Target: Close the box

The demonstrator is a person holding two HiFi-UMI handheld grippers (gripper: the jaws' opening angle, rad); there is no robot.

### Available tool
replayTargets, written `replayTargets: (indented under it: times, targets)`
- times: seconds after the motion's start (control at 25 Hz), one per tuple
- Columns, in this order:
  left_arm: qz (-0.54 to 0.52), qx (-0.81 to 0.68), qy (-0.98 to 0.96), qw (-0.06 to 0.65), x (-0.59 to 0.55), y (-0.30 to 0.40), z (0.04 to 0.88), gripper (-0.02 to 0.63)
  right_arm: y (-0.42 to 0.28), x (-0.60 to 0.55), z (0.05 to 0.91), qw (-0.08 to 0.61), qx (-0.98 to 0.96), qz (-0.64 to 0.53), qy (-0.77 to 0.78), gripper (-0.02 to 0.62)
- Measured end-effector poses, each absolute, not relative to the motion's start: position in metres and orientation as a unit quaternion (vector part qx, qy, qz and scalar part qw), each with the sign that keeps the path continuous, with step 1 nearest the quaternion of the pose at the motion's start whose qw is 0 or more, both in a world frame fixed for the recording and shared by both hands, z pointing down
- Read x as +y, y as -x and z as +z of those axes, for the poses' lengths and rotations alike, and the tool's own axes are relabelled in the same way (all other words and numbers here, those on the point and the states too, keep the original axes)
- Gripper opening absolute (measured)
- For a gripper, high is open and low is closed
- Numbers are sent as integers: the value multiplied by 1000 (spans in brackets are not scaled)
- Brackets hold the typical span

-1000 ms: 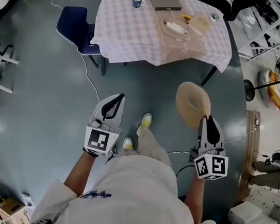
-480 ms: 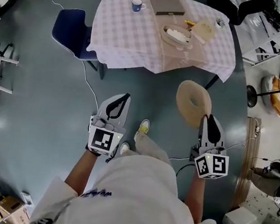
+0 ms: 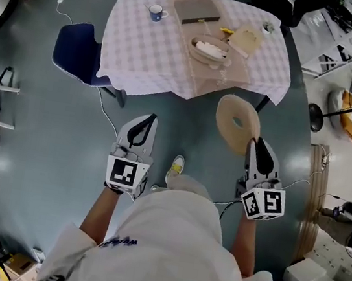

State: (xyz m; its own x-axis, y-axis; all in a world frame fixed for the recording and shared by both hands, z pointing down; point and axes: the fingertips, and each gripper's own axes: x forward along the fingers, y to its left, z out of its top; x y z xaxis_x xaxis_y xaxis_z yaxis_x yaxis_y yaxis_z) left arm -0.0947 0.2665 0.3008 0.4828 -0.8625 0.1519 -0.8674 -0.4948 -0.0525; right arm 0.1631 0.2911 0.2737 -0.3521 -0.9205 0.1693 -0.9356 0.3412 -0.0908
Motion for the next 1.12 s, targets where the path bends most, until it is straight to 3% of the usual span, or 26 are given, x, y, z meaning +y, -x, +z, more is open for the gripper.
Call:
replayTargets:
  times: [1.12]
  targets:
    - [112,-506,-855,18,208,49,313,3,-203,231,286,10,-828,98,-552,67]
